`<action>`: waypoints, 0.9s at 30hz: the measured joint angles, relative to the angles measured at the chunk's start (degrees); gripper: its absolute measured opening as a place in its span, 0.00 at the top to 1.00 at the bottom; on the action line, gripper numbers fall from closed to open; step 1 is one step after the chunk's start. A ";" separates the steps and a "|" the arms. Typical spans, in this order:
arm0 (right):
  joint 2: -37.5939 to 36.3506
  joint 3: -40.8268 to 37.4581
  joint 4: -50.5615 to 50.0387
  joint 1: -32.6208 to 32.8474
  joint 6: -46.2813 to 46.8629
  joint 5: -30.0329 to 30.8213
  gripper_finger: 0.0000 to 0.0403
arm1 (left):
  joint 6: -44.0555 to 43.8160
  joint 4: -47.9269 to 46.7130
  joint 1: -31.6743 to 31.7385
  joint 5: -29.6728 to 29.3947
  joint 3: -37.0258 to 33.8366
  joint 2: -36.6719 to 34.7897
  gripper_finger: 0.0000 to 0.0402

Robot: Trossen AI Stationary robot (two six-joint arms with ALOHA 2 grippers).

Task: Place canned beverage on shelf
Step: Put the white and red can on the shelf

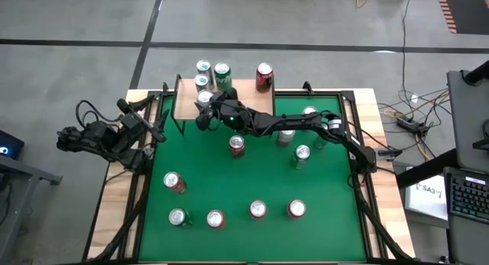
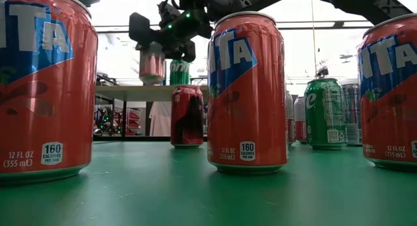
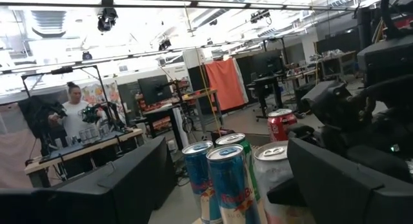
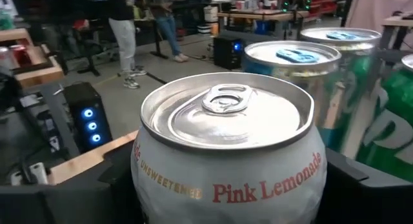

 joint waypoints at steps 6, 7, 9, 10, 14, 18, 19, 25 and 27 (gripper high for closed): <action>0.00 0.00 -0.89 -0.06 1.45 0.34 0.27 | 0.14 -0.02 -0.01 0.00 0.00 -0.01 0.24; 0.00 0.00 -1.03 -0.11 1.54 0.34 0.27 | 0.14 -0.02 0.00 0.00 0.00 -0.01 0.24; 0.00 0.00 -1.59 -0.13 1.60 0.60 0.27 | 0.15 -0.02 0.00 0.00 0.00 -0.01 0.24; 0.00 -0.01 -1.78 -0.12 1.58 0.94 0.27 | 0.14 -0.02 0.00 0.00 0.00 -0.01 0.24; 0.00 -0.13 -1.74 -0.11 0.83 1.82 0.25 | 0.15 0.00 0.00 0.00 0.00 -0.01 0.24; 0.00 -0.13 -2.02 -0.27 0.83 1.85 0.21 | 0.15 0.00 0.00 0.00 0.00 -0.01 0.24; 0.00 -0.13 -2.09 -0.37 0.88 1.90 0.20 | 0.15 0.00 -0.01 0.00 0.00 -0.01 0.24; -0.22 -0.13 -2.84 -0.63 1.37 1.91 0.18 | 0.17 0.01 0.00 0.02 0.00 -0.01 0.24; -0.22 -0.13 -2.91 -0.63 0.85 1.91 0.18 | 0.17 0.00 0.00 0.02 0.00 -0.01 0.24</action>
